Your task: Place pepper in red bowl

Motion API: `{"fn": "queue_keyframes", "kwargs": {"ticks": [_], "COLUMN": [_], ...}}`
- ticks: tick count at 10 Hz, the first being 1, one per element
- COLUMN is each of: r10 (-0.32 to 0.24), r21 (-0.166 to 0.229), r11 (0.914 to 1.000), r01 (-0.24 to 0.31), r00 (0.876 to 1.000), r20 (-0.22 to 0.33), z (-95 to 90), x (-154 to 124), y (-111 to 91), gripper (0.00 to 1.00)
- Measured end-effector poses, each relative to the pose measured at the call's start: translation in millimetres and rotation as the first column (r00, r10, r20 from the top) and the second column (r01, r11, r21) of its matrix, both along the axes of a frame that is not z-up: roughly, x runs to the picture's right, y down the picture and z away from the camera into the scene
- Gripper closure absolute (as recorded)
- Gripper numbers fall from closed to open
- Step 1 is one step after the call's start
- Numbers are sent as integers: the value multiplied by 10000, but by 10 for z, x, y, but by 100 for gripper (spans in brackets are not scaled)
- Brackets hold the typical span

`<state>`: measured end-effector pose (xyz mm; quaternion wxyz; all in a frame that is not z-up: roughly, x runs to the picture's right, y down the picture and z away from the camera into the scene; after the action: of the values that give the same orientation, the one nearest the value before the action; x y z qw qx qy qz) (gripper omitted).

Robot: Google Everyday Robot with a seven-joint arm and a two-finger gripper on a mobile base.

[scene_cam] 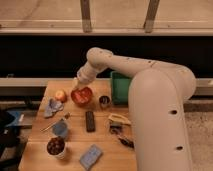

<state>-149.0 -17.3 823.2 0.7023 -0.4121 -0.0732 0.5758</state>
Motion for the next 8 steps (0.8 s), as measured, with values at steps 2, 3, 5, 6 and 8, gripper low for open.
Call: {"fn": "queue_keyframes", "kwargs": {"ticks": [2, 3, 5, 6, 8], "r10": [73, 43, 12, 79, 127], "r21": [211, 289, 508, 634, 685], "r11": [9997, 9996, 9987, 9979, 9975], "r01": [-76, -51, -38, -120, -175], "r00": [9998, 9996, 9987, 9978, 9975], "r20": [166, 285, 505, 651, 696], "z": [107, 189, 313, 392, 414], "x": [13, -2, -23, -11, 0], "y": [-86, -103, -128, -120, -125], "gripper": [100, 100, 100, 98, 98]}}
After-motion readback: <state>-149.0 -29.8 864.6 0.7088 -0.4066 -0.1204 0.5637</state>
